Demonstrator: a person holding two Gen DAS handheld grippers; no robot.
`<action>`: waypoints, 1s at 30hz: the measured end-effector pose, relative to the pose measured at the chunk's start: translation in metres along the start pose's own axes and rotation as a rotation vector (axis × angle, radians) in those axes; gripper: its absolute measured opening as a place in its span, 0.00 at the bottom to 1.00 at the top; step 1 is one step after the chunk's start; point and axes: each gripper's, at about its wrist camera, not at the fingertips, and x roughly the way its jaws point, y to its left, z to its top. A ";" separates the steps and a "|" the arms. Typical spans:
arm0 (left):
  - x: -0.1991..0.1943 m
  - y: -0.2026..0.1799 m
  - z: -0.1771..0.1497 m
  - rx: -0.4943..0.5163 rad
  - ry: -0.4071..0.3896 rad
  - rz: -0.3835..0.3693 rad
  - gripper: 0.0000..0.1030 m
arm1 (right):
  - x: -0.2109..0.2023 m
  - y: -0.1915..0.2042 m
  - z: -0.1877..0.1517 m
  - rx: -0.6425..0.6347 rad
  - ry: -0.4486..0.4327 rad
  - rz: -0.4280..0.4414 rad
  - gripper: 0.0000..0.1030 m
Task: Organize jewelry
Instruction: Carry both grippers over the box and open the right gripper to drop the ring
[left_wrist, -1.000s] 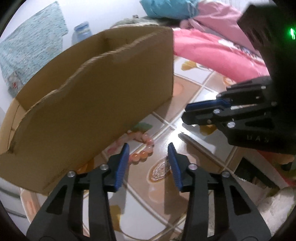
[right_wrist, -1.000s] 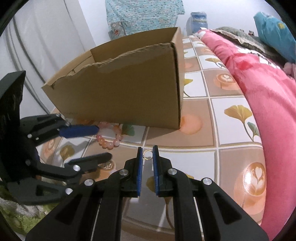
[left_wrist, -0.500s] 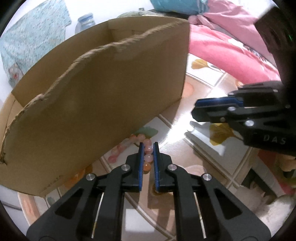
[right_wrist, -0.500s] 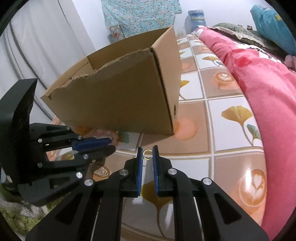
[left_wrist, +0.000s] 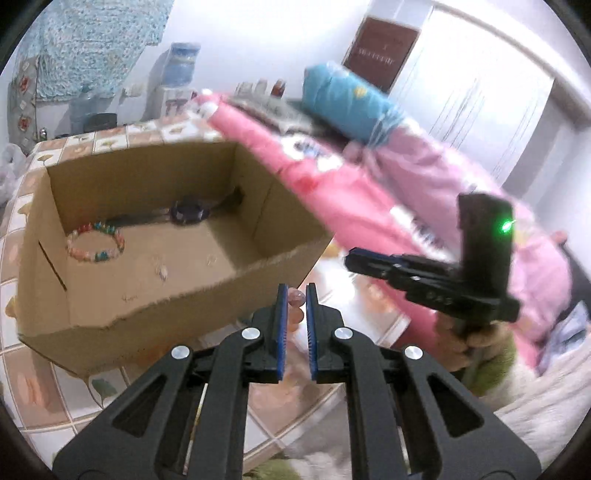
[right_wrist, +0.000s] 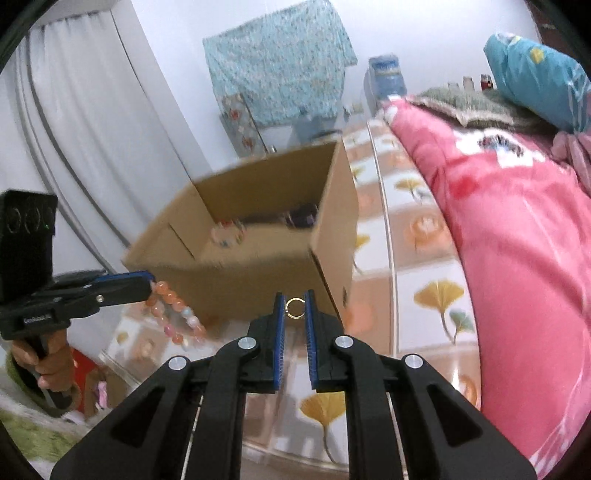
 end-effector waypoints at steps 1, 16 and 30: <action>-0.006 0.002 0.005 -0.010 -0.013 -0.014 0.08 | -0.004 0.003 0.009 -0.002 -0.019 0.011 0.10; -0.004 0.093 0.070 -0.153 -0.003 0.101 0.08 | 0.095 0.040 0.110 -0.086 0.188 0.089 0.11; 0.043 0.149 0.045 -0.277 0.138 0.160 0.08 | 0.211 0.031 0.119 -0.031 0.573 -0.009 0.11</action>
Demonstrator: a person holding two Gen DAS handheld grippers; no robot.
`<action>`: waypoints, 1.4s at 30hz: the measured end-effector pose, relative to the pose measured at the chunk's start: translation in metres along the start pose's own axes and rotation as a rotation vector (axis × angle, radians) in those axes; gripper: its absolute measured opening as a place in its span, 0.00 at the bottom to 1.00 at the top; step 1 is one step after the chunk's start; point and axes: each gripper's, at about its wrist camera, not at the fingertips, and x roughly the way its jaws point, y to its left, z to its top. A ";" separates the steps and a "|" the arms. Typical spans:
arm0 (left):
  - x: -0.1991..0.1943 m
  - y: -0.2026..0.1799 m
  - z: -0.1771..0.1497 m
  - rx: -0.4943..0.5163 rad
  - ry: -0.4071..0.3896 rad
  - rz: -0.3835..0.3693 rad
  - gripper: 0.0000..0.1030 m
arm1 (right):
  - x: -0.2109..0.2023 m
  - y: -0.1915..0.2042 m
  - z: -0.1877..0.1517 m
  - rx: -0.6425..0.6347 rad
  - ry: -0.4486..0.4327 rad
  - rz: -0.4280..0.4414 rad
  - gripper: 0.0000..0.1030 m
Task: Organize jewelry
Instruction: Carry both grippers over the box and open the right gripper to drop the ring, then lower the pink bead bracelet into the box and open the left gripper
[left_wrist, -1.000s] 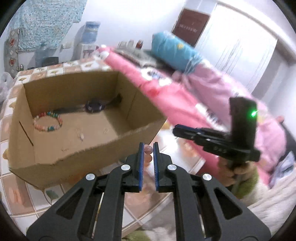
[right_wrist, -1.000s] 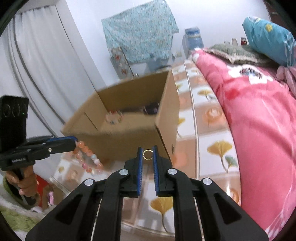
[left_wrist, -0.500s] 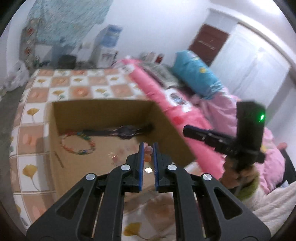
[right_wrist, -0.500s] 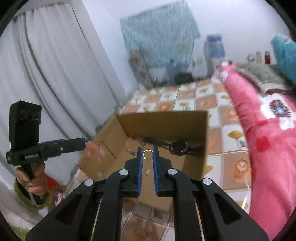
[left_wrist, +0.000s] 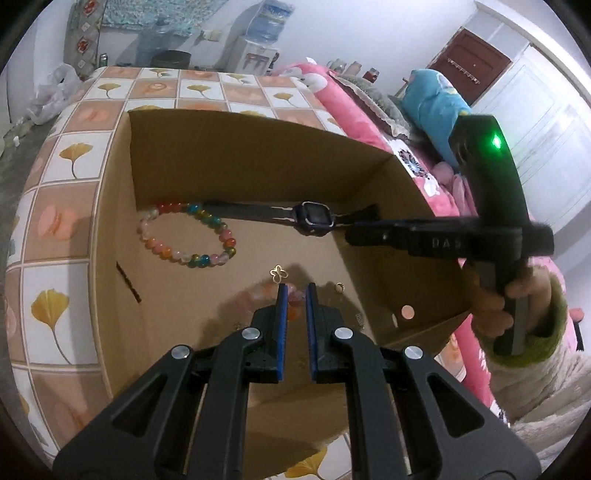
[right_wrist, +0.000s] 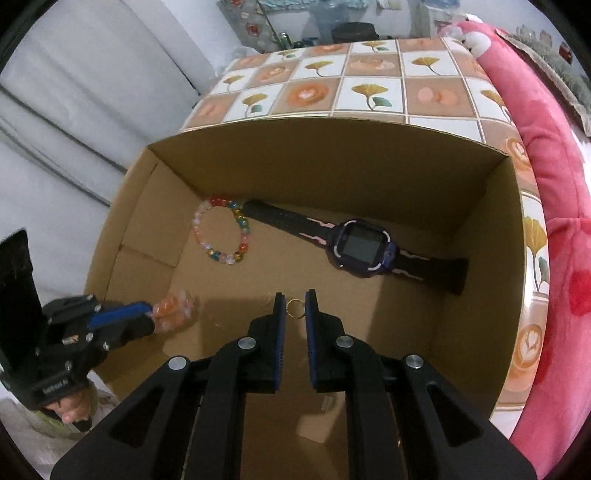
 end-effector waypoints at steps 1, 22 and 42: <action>0.001 0.001 -0.001 -0.003 0.004 0.002 0.08 | -0.002 -0.003 0.001 0.015 -0.011 0.002 0.11; 0.034 -0.045 0.014 0.061 0.076 -0.062 0.08 | -0.116 -0.059 -0.073 0.261 -0.393 0.140 0.26; 0.132 -0.036 0.077 -0.052 0.359 -0.059 0.17 | -0.112 -0.064 -0.095 0.268 -0.420 0.029 0.32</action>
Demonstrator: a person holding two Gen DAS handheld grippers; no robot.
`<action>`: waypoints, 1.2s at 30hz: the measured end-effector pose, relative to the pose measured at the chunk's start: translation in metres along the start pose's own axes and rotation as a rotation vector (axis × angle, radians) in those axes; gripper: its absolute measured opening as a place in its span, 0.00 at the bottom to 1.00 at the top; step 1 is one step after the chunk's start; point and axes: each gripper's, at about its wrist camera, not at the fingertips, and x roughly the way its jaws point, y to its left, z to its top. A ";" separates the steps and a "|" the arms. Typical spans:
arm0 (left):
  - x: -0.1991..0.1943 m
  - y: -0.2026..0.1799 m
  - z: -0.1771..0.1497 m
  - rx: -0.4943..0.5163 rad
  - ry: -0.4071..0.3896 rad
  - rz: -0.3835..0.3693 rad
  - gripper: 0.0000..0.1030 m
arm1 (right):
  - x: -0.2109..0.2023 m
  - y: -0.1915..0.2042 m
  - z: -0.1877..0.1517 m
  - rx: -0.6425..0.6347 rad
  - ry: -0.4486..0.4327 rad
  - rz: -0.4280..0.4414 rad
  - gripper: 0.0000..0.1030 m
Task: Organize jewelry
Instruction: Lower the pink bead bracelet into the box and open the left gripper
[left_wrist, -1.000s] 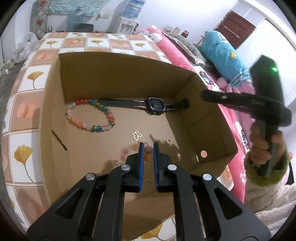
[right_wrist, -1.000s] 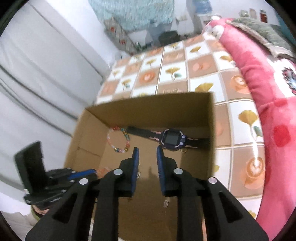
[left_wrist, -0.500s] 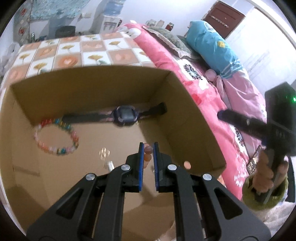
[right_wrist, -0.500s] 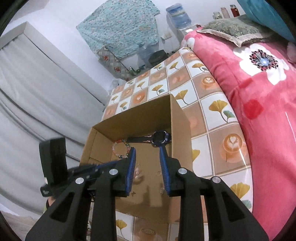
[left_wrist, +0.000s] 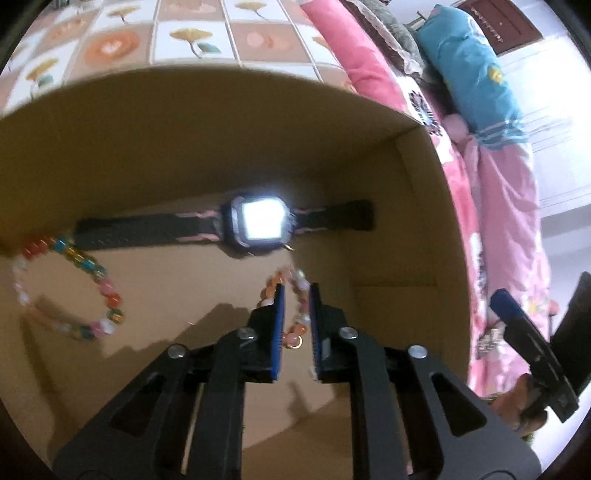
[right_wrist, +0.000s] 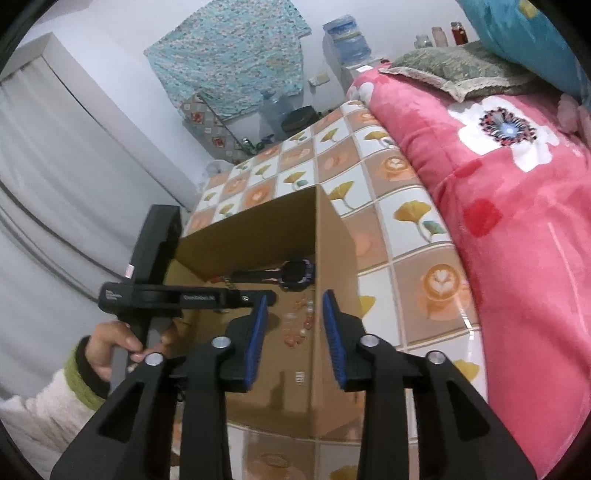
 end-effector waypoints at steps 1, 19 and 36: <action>-0.002 0.000 0.000 0.001 -0.010 0.012 0.19 | 0.000 -0.001 -0.001 0.002 0.001 0.001 0.33; 0.023 -0.020 0.001 0.207 0.066 0.216 0.24 | -0.005 0.006 -0.012 0.022 -0.022 0.032 0.33; 0.061 -0.062 0.006 0.463 0.180 0.464 0.12 | -0.007 -0.019 -0.013 0.081 -0.028 0.057 0.33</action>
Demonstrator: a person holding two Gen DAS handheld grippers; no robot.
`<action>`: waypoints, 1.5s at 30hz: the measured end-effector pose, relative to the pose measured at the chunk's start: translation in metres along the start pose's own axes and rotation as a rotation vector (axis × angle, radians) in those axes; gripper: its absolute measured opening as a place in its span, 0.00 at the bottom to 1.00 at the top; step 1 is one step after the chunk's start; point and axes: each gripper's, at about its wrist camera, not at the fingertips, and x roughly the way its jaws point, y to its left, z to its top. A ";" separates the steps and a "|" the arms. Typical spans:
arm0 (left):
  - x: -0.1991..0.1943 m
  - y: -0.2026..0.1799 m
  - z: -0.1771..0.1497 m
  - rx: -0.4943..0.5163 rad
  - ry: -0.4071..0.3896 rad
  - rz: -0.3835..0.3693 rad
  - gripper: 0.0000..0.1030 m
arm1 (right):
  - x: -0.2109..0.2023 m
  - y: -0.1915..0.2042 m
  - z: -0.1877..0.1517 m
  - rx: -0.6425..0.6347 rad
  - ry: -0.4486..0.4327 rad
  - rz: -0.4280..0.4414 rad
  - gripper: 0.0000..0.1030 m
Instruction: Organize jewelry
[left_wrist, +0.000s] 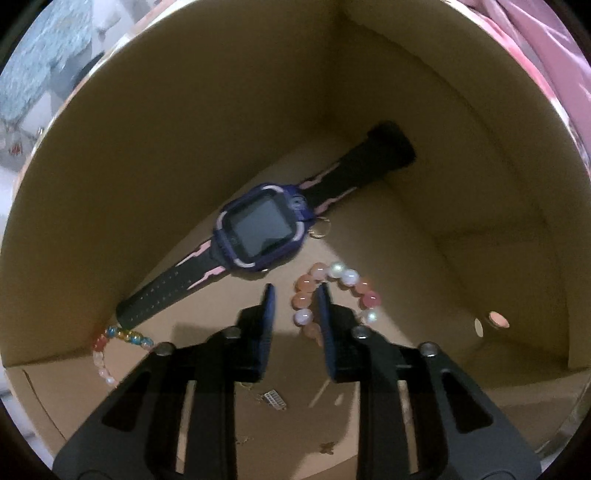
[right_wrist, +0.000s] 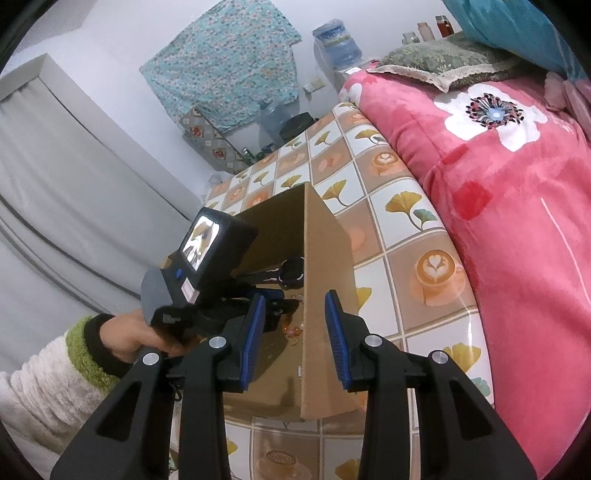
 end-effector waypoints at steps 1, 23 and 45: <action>-0.001 -0.002 -0.001 0.007 -0.003 0.002 0.10 | -0.001 -0.002 0.000 0.006 0.000 0.002 0.33; -0.011 0.018 0.002 -0.106 -0.042 -0.046 0.08 | -0.008 -0.010 -0.004 0.030 -0.005 0.016 0.33; -0.138 0.011 -0.073 -0.211 -0.408 -0.069 0.67 | -0.036 0.005 -0.022 -0.011 -0.068 0.020 0.45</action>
